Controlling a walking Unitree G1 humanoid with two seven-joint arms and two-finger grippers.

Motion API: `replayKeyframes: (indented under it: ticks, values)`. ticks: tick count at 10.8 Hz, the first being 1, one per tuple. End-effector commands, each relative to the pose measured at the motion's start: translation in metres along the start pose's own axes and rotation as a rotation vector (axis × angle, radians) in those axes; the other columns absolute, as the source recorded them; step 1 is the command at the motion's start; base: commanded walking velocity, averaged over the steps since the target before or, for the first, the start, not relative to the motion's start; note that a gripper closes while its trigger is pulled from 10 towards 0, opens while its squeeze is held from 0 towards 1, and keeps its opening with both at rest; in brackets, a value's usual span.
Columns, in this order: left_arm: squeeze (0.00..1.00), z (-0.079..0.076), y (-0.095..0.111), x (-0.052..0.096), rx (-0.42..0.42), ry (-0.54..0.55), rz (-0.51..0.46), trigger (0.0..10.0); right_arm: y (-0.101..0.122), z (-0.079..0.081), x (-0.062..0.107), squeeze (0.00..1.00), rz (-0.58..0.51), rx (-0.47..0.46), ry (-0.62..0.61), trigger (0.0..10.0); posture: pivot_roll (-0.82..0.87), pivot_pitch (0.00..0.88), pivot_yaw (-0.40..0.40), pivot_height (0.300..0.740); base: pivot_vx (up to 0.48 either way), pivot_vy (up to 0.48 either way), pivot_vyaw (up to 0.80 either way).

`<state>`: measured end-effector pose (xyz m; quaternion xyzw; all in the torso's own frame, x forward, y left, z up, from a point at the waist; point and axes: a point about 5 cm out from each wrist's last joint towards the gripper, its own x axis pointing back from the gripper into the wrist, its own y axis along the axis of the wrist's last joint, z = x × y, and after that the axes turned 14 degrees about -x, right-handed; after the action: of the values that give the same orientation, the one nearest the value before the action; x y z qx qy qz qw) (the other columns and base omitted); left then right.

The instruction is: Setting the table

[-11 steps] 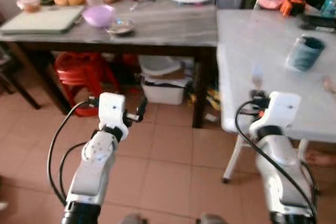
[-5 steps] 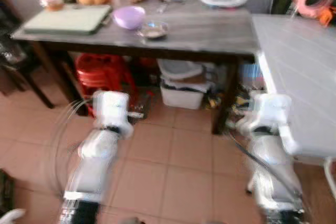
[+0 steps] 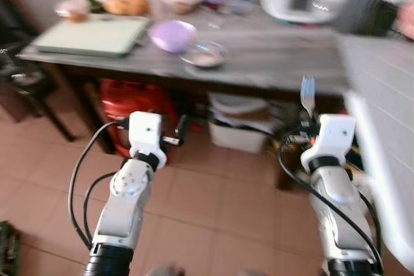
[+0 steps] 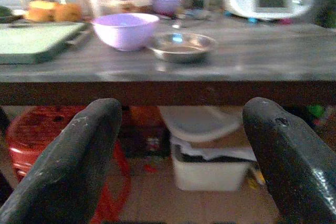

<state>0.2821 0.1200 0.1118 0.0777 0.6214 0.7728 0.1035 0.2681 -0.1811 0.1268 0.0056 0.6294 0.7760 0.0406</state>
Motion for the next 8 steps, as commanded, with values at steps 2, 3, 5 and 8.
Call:
replayKeyframes:
  ticks: [2,3,5,8]
  values:
    - [0.0,0.0064,0.0002,-0.0005,-0.003,0.017,0.002,10.0,0.0017,0.0032,-0.0007,0.0,-0.007,-0.015,0.008,10.0,-0.06,0.0,0.041,0.74,0.48,0.0,0.0]
    - [0.0,0.0065,-0.001,-0.0005,0.004,0.016,0.011,10.0,0.0006,0.0024,-0.0005,0.0,-0.002,-0.015,0.002,10.0,-0.06,0.0,0.042,0.74,0.454,0.0,-0.8]
    - [0.0,0.0058,-0.0014,-0.0007,0.016,0.014,0.014,10.0,0.0005,0.0037,-0.0008,0.0,-0.003,-0.018,0.006,10.0,-0.06,0.0,0.043,0.74,0.427,0.0,-0.4]
    - [0.0,0.0057,-0.0022,0.0007,0.011,0.006,0.02,10.0,-0.0001,-0.0001,0.0032,0.0,0.006,-0.006,0.018,10.0,-0.06,0.0,0.046,0.74,0.397,0.269,0.0]
